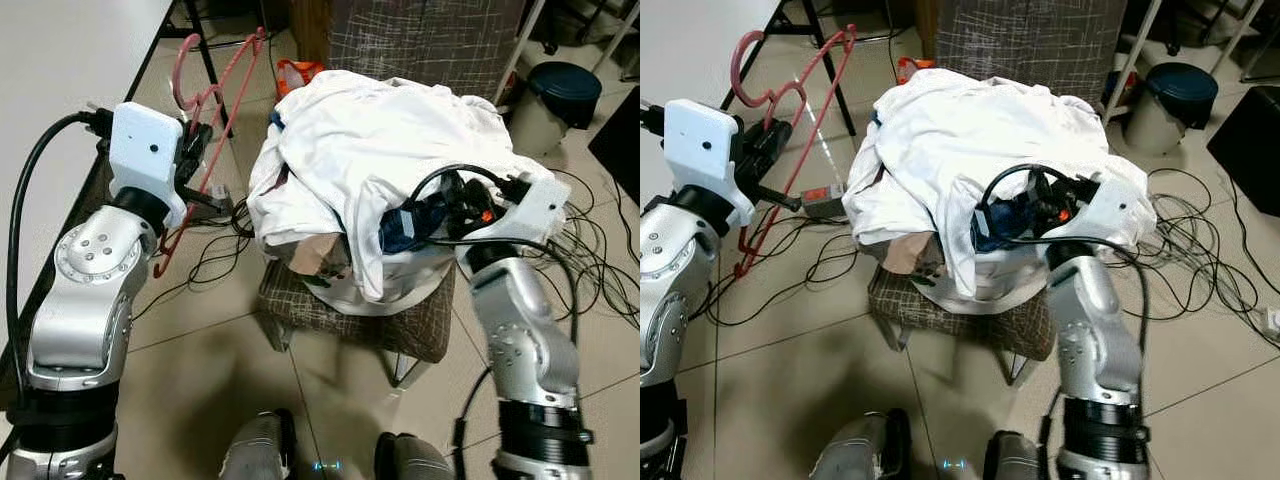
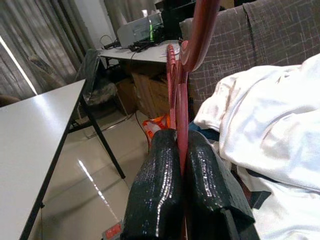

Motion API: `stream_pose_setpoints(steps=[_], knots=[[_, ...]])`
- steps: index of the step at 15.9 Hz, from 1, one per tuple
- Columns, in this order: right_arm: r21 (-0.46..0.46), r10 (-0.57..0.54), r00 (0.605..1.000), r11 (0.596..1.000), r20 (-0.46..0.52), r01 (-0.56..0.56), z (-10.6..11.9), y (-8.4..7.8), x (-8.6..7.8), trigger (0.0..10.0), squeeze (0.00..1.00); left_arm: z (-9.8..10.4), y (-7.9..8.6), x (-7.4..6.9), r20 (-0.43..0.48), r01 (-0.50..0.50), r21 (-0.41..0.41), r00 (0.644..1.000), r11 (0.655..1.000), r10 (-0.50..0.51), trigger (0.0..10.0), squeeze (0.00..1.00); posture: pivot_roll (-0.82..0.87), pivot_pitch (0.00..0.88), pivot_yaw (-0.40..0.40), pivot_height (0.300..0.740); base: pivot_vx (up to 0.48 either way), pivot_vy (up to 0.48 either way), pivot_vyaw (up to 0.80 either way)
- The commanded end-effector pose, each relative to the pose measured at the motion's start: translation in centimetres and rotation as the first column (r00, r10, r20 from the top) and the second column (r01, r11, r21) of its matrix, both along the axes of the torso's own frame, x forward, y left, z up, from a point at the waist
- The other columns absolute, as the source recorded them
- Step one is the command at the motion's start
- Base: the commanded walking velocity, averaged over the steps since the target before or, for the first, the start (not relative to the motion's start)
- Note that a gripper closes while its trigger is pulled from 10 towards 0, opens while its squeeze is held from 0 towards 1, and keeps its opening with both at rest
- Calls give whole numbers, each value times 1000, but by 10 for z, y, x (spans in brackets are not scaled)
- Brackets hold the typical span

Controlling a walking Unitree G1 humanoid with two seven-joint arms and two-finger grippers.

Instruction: Hang hanger

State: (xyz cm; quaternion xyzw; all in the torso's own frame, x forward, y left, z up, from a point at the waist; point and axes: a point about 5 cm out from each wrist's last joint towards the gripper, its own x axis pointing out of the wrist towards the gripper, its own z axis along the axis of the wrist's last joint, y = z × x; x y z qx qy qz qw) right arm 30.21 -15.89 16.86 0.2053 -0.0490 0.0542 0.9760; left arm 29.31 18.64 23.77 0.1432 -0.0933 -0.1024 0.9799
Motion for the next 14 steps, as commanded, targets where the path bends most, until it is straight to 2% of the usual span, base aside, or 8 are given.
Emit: stream_pose_setpoints(steps=[1, 4, 5, 7, 9, 10, 14], knots=[[-23, 59, 998, 998, -1, -59, -1, 6, 0, 10000, 0, 2, 0, 1, 10, 1, 0, 1000, 1000, -1, 10000, 0, 19, 145, 61, 740, 0, 0, 0], [-67, 120, 993, 991, -1, -120, 0, 6, 2, 10000, 0, 2, 0, 1, 11, 1, 0, 1000, 1000, -1, 10000, 0, 20, 144, 60, 740, 0, 0, 0], [-55, 147, 989, 988, -4, -147, 0, 8, 2, 9137, 0, 3, 1, 1, 12, 0, 0, 1000, 1000, 0, 10000, 0, 21, 142, 58, 740, 0, 0, 0], [-51, 173, 984, 983, -28, -175, -2, 12, 2, 8118, 0, 3, 1, 0, 12, -1, 3, 1000, 1000, 1, 10000, 0, 22, 143, 58, 740, 0, 0, 0], [-14, 159, 986, 987, -50, -160, -6, 12, 2, 8784, 0, 3, 1, 0, 12, -2, 4, 1000, 1000, 2, 10000, 0, 22, 143, 58, 740, 0, 0, 0], [1, 136, 989, 991, -60, -136, -8, 10, 1, 10000, 0, 3, 2, 0, 13, -3, 4, 1000, 1000, 3, 10000, 0, 25, 143, 59, 740, 0, 0, 0], [60, 37, 996, 998, -80, -32, -10, -5, 1, 10000, 0, 5, 1, 1, 15, 2, 7, 1000, 1000, -2, 10000, 0, 25, 141, 66, 740, 0, 0, 0]])
